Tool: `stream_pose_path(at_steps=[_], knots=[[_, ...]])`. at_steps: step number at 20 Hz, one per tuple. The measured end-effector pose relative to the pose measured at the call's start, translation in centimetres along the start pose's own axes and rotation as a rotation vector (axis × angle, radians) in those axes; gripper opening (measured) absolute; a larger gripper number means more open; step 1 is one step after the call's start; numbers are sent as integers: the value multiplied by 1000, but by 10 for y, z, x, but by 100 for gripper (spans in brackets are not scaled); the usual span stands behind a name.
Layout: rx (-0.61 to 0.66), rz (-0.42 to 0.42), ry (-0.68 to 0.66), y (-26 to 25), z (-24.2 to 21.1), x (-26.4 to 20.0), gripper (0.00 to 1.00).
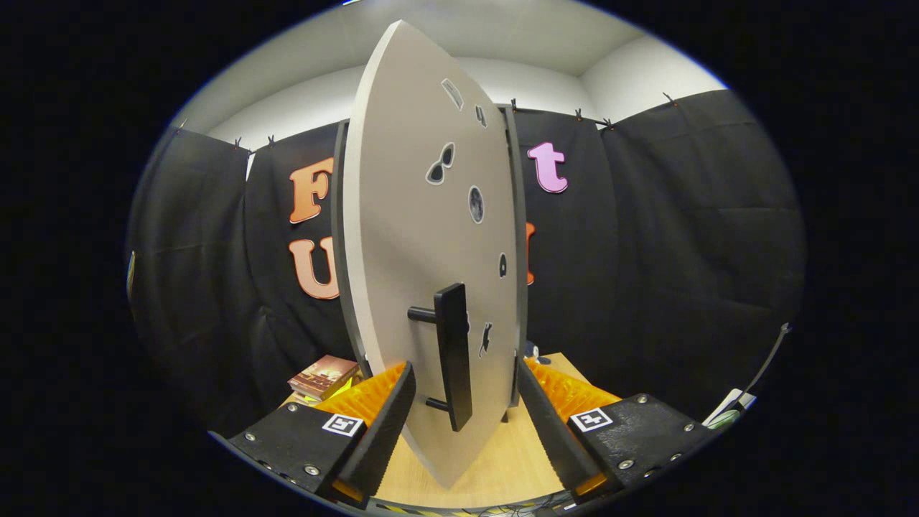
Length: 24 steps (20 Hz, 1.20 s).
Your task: Open the shoe cabinet door, grab the shoes and put them into the shoe cabinet, then close the shoe cabinet door.
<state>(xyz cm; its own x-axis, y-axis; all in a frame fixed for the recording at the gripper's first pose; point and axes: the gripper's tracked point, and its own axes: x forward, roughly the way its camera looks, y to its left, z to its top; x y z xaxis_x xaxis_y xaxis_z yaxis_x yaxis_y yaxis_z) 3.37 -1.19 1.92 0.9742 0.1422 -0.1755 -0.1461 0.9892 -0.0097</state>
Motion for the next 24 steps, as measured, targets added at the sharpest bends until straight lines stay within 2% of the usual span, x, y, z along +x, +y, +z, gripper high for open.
stream_pose_path(at_steps=[6, 11, 24], knots=[[-2, 127, -29, 76, 10, 46, 91], [-70, 175, -28, 128, 10, 92, 92], [-48, 176, -45, 144, 11, 149, 92]])
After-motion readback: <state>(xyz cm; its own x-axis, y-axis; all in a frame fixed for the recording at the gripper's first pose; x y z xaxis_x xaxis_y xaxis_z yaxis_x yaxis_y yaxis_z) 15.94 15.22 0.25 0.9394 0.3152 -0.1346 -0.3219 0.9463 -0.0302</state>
